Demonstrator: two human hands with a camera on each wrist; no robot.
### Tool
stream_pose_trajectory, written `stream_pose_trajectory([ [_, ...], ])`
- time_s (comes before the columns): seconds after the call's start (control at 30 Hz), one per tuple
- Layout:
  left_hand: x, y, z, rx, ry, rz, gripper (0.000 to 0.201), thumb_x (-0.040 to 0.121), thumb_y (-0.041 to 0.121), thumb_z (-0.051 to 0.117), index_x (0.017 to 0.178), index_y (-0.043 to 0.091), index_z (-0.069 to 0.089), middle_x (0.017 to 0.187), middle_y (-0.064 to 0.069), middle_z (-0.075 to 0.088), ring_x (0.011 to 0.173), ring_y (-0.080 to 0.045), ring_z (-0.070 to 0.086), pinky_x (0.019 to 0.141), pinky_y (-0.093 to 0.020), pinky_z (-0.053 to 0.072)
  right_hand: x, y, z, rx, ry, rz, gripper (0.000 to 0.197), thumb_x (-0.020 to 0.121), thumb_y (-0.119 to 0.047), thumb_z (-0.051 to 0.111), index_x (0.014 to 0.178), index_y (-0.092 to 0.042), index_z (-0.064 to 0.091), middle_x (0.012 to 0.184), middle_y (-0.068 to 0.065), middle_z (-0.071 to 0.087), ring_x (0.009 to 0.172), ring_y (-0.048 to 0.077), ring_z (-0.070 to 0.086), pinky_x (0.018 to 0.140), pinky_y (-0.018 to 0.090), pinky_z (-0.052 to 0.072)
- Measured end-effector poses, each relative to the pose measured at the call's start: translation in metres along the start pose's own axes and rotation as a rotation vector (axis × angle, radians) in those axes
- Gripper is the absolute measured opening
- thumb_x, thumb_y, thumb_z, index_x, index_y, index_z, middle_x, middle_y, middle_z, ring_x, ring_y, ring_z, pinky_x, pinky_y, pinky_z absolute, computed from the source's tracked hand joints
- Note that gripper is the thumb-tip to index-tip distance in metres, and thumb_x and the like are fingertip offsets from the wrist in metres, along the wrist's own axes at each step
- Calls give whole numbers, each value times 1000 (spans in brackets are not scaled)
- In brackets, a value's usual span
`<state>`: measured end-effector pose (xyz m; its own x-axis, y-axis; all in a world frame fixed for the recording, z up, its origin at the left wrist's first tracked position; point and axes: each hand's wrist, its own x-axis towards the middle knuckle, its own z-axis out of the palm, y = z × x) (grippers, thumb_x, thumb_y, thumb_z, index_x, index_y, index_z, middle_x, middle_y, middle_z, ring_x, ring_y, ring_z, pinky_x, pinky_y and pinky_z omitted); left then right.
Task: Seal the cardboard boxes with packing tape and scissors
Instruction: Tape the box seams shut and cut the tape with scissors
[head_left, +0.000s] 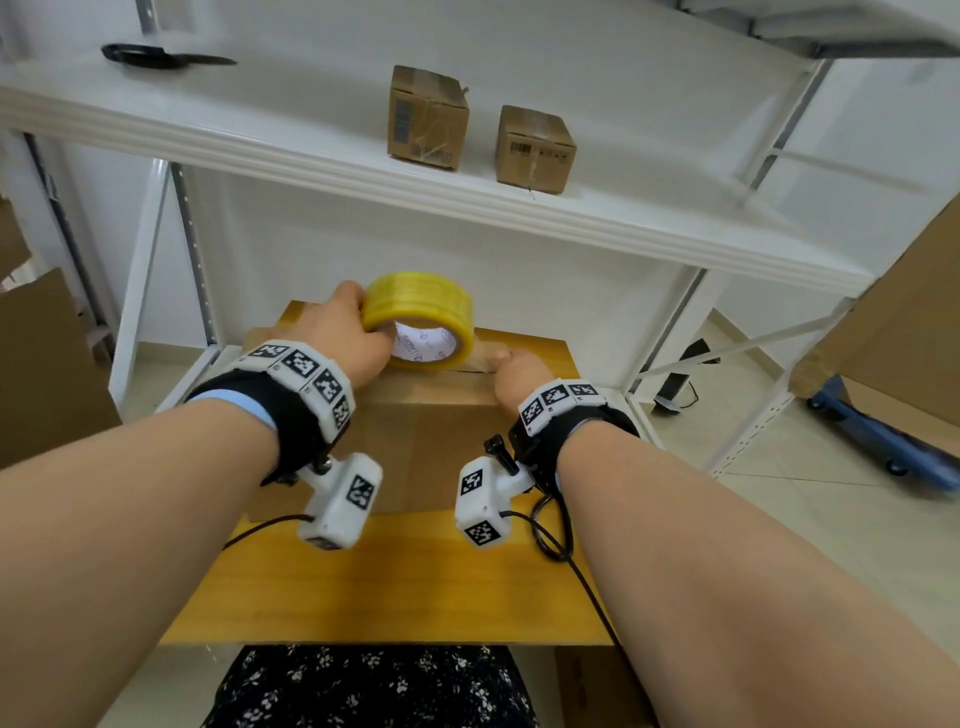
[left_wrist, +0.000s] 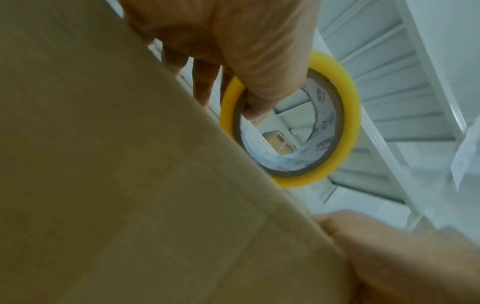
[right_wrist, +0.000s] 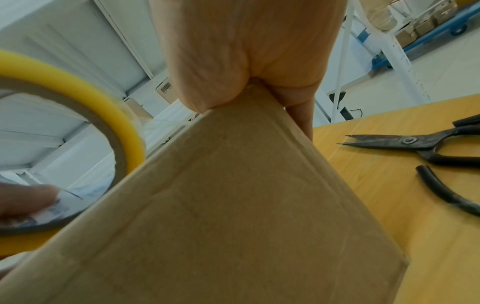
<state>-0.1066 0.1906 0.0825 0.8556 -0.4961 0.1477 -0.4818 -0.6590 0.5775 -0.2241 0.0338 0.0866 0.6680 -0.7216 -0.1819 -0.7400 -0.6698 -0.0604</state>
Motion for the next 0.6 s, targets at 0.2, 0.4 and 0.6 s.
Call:
stream_pose_trajectory([
  [0.2, -15, -12, -3, 250, -108, 34, 64, 84, 67, 7, 123, 41, 49, 130, -3, 59, 135, -32, 38, 108, -69, 9, -4, 1, -7, 62, -16, -19, 39, 108, -11, 28, 143, 2, 40, 139, 21, 51, 127, 33, 51, 98, 36, 43],
  [0.4, -17, -8, -3, 269, -92, 53, 60, 83, 66, 8, 108, 36, 54, 116, -3, 62, 120, -31, 50, 106, -70, 15, -7, 5, -1, 197, -24, 16, 36, 108, -16, 27, 137, -4, 44, 134, 20, 56, 115, 34, 57, 85, 38, 42],
  [0.6, -17, -10, -2, 287, -86, 66, 67, 86, 66, 4, 126, 34, 47, 132, -3, 55, 126, -29, 45, 106, -70, 17, -17, -2, -14, 249, 56, -11, 37, 104, -9, 40, 140, -3, 49, 133, 17, 59, 121, 32, 58, 92, 35, 46],
])
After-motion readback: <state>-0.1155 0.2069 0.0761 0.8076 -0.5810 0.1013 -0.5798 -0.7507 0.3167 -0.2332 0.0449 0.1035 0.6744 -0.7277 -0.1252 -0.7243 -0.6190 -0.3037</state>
